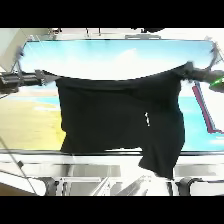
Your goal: Fold the shirts.
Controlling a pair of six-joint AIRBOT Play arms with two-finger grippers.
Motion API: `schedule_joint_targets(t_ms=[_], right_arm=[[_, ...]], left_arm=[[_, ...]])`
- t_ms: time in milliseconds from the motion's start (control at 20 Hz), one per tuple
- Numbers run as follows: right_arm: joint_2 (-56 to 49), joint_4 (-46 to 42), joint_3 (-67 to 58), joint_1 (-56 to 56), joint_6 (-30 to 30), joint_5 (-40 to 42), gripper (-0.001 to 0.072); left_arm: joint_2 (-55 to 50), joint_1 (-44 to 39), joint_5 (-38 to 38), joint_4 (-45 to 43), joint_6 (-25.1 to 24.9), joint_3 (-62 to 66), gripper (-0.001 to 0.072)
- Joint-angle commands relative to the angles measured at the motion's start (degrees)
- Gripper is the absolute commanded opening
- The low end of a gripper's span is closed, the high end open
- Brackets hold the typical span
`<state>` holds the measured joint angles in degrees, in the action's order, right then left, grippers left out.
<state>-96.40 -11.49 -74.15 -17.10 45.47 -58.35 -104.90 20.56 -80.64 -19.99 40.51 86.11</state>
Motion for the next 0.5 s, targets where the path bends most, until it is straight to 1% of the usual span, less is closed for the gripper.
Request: schedule_joint_targets(t_ms=[0, 100, 300, 450], right_arm=[[-12.57, 11.69, -0.76, -0.2, -5.92, 2.16, 0.0015], [-14.82, 13.73, -2.29, -1.33, -6.71, 2.21, 0.0015], [-15.39, 13.64, -4.81, -3.72, -6.73, 0.09, 0.0015], [-15.39, 11.93, -5.14, -5.75, -6.69, -3.82, 0.0016]], left_arm=[[-13.55, 0.5, 0.35, -1.9, 2.62, 9.05, 0.0006], [-16.68, 1.09, 0.33, -1.88, 4.13, 14.23, 0.0006], [-19.67, 0.94, -0.9, -1.97, 5.84, 22.84, 0.0006], [-19.8, 0.87, -4.04, -2.97, 7.67, 24.06, 0.0005]])
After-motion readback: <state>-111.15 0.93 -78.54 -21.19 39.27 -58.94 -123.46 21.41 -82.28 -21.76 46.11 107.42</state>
